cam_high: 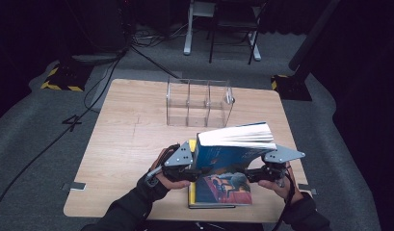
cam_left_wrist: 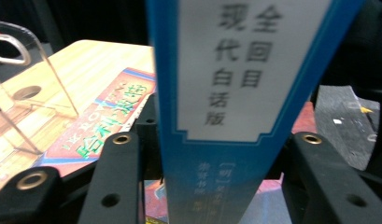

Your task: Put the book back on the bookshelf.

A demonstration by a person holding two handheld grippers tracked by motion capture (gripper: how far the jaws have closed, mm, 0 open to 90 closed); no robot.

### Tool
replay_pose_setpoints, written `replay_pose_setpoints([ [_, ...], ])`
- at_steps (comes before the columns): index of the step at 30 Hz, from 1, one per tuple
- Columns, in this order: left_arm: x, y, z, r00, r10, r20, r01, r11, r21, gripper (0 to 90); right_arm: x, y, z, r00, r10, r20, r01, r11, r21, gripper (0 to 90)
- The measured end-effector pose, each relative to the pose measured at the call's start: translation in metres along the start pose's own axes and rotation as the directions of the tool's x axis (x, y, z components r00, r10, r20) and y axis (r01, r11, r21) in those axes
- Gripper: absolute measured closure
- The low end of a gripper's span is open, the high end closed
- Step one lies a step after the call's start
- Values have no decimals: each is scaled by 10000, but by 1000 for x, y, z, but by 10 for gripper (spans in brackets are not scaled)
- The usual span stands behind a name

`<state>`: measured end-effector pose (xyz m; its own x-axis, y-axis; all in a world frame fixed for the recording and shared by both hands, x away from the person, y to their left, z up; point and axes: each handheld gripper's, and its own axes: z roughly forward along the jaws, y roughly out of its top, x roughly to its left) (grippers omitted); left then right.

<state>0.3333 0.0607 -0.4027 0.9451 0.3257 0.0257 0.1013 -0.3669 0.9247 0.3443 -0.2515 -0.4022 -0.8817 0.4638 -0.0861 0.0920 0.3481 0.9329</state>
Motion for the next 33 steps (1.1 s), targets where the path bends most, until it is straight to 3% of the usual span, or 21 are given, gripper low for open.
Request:
replay_pose_setpoints([
  [4,3,3,-2,9986,-537,-24,536,9973,-497,525,1,1,1,10000,-10,95,10,10000,3,294],
  [16,3,22,-5,9999,-54,-148,43,9975,-701,526,0,1,1,10000,1,23,0,10000,-26,297],
  [18,3,27,-8,9989,-466,25,466,9941,-976,526,-1,1,2,10000,49,17,-49,10000,-7,290],
  [21,2,35,-12,9997,-214,-140,199,9950,-977,526,-1,1,2,10000,60,32,-60,10000,-16,286],
  [27,3,58,-25,9993,-164,-321,104,9838,-1789,463,-1,1,4,9999,64,98,-64,10000,-4,281],
  [33,4,75,-26,9986,55,-519,-141,9858,-1675,396,-1,2,4,9999,23,115,-23,10000,-1,278],
])
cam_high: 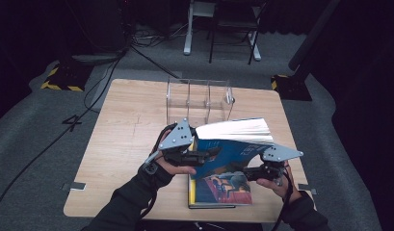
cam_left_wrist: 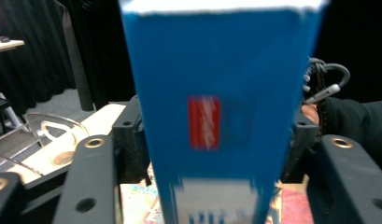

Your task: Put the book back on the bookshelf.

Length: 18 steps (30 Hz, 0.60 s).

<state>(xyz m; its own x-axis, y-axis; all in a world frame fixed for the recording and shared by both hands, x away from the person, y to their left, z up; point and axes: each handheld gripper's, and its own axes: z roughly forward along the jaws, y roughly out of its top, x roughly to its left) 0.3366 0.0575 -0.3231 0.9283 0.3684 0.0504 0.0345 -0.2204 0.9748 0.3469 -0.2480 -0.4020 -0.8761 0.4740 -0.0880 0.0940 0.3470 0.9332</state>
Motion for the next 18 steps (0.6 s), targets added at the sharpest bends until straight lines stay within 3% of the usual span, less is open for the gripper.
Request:
replay_pose_setpoints([
  [9,-1,2,11,9997,250,-5,-250,9988,418,383,0,0,1,10000,20,35,-20,10000,5,268],
  [13,-3,10,11,9983,578,-36,-575,9970,509,435,0,0,1,10000,33,59,-33,10000,4,267],
  [18,-3,14,11,9970,680,381,-703,9955,635,539,-1,0,1,10000,63,66,-64,10000,43,258],
])
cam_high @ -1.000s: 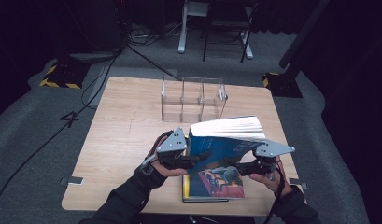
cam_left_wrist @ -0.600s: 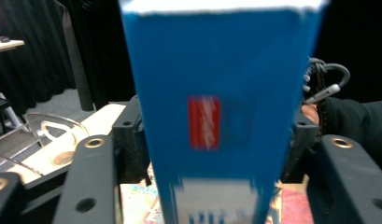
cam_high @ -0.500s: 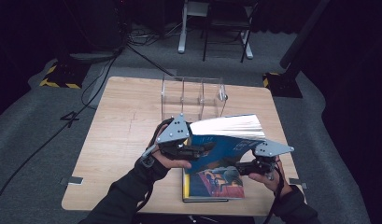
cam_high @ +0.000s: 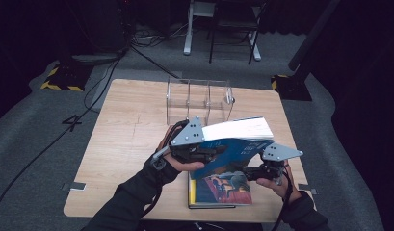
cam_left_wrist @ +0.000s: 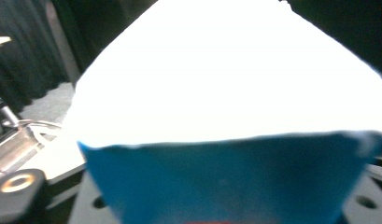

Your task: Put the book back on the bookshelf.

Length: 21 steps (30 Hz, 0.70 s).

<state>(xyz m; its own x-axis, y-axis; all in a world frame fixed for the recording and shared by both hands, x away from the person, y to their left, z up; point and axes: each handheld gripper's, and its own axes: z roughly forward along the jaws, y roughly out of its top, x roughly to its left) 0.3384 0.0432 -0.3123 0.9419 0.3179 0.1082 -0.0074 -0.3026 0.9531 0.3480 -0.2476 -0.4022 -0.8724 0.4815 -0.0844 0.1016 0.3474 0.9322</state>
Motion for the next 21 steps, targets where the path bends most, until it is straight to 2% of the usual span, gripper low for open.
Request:
replay_pose_setpoints([
  [5,1,-2,-2,9997,-231,89,233,9996,-161,587,-1,-1,-2,10000,-31,20,31,10000,-14,280],
  [8,0,-1,-2,9996,-277,-87,277,9996,-99,597,-4,-4,-8,10000,33,47,-34,10000,75,294],
  [12,3,-3,-2,9975,-612,-358,606,9980,-179,601,-10,-11,-20,9997,162,174,-166,9996,214,301],
  [16,5,-3,-5,9956,-730,-586,723,9973,-145,602,-25,-23,-32,9950,314,950,-375,9973,635,296],
  [19,7,-4,-8,9945,-810,-671,796,9965,-240,603,-38,-35,-36,9857,859,1452,-994,9911,881,297],
  [20,8,-5,-12,9910,-882,-1008,840,9954,-460,603,-44,-41,-36,9807,1072,1637,-1257,9862,1075,297],
  [21,8,-5,-14,9890,-894,-1174,834,9950,-551,604,-48,-46,-37,9760,1108,1875,-1359,9826,1264,298],
])
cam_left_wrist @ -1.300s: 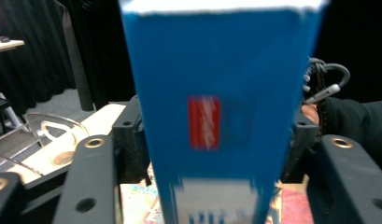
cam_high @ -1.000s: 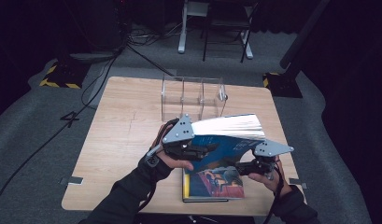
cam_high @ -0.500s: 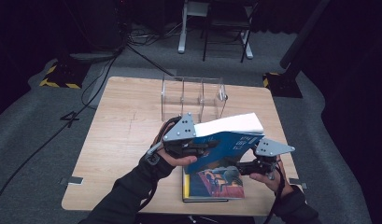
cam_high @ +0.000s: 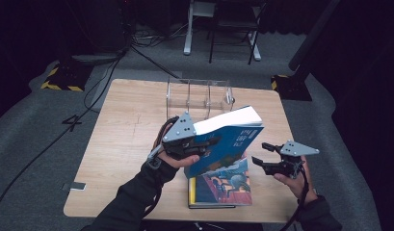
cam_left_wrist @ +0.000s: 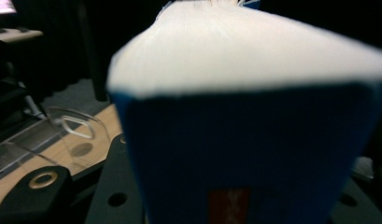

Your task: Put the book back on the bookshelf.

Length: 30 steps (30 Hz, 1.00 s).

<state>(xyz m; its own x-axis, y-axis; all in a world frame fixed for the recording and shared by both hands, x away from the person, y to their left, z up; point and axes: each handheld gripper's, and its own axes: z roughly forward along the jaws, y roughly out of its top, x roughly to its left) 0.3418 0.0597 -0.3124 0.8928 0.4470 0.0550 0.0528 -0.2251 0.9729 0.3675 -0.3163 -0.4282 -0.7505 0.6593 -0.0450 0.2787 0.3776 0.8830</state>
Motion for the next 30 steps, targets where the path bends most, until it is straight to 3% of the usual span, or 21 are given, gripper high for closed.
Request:
replay_pose_setpoints([
  [1,0,0,0,10000,0,0,0,10000,0,604,0,0,0,10000,0,0,0,10000,0,298],
  [3,1,3,-6,9979,324,-569,-326,9995,-35,604,-10,-9,1,9986,491,209,-499,9981,363,299],
  [5,4,5,-13,9950,477,-873,-475,9989,37,605,-17,-15,1,9950,818,569,-847,9951,508,305],
  [7,9,5,-20,9922,429,-1172,-427,9991,38,605,-22,-21,2,9896,1185,815,-1237,9904,622,306],
  [12,24,0,-37,9834,144,-1809,-132,9999,79,605,-28,-27,3,9838,1526,937,-1593,9849,684,308],
  [17,38,-2,-50,9738,-70,-2275,70,10000,-8,605,-24,-28,8,9867,1377,867,-1454,9852,907,311],
  [19,42,-1,-54,9684,9,-2496,-23,10000,-53,605,-22,-31,12,9868,1425,763,-1500,9832,1038,314],
  [23,51,3,-58,9531,178,-3021,-150,9998,116,605,-16,-34,21,9924,1069,605,-1149,9822,1489,320],
  [30,75,5,-58,9286,-95,-3709,266,9988,409,605,-13,-34,25,9929,1057,546,-1129,9817,1533,328],
])
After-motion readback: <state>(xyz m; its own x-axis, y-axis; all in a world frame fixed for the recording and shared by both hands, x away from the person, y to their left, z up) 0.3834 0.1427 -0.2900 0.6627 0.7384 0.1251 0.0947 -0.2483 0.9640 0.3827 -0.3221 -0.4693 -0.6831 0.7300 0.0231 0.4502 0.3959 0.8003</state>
